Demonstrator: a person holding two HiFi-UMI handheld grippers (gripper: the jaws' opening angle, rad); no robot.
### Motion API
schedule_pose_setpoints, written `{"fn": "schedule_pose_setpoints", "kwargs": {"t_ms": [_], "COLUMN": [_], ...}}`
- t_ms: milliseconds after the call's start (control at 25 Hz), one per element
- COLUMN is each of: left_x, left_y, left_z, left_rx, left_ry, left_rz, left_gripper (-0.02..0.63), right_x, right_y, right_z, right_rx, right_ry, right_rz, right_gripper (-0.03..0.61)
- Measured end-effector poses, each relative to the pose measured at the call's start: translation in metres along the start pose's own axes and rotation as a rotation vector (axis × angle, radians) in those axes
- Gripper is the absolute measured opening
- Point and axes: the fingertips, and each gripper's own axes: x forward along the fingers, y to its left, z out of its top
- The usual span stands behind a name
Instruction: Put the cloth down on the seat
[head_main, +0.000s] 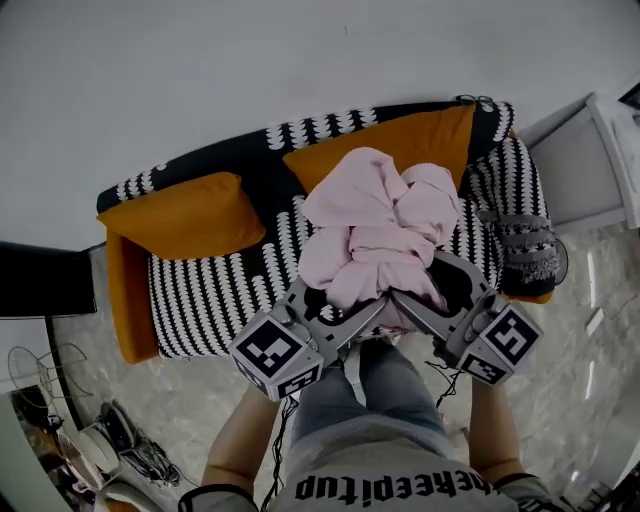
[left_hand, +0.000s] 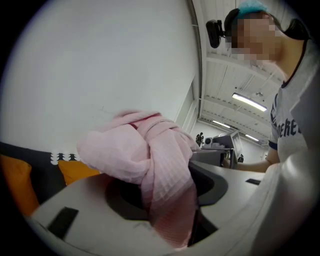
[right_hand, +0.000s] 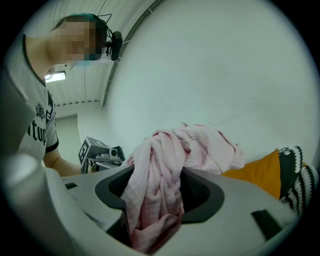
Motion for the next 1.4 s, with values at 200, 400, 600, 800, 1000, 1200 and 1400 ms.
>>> {"fn": "schedule_pose_setpoints", "kwargs": {"t_ms": [200, 400, 600, 800, 1000, 1200, 1400], "left_x": [0.007, 0.015, 0.022, 0.027, 0.031, 0.039, 0.046], "left_y": [0.003, 0.013, 0.032, 0.039, 0.048, 0.056, 0.065], "left_z": [-0.016, -0.037, -0.068, -0.092, -0.112, -0.152, -0.183], "left_rx": [-0.032, -0.073, -0.113, -0.150, -0.159, -0.178, -0.196], "left_ry": [0.010, 0.023, 0.046, 0.073, 0.102, 0.138, 0.166], "left_rz": [0.048, 0.090, 0.120, 0.134, 0.142, 0.137, 0.135], "left_gripper": [0.232, 0.232, 0.233, 0.232, 0.233, 0.232, 0.232], "right_x": [0.001, 0.008, 0.022, 0.026, 0.031, 0.035, 0.038], "right_y": [-0.009, -0.020, -0.034, -0.041, -0.048, -0.057, -0.067], "right_z": [-0.016, -0.038, -0.069, -0.095, -0.116, -0.157, -0.189], "right_rx": [0.018, 0.039, 0.057, 0.088, 0.112, 0.142, 0.154], "right_ry": [0.040, 0.088, 0.131, 0.162, 0.183, 0.208, 0.239], "right_rz": [0.046, 0.085, 0.106, 0.112, 0.112, 0.108, 0.104], "right_gripper": [0.279, 0.280, 0.280, 0.279, 0.281, 0.279, 0.275]}}
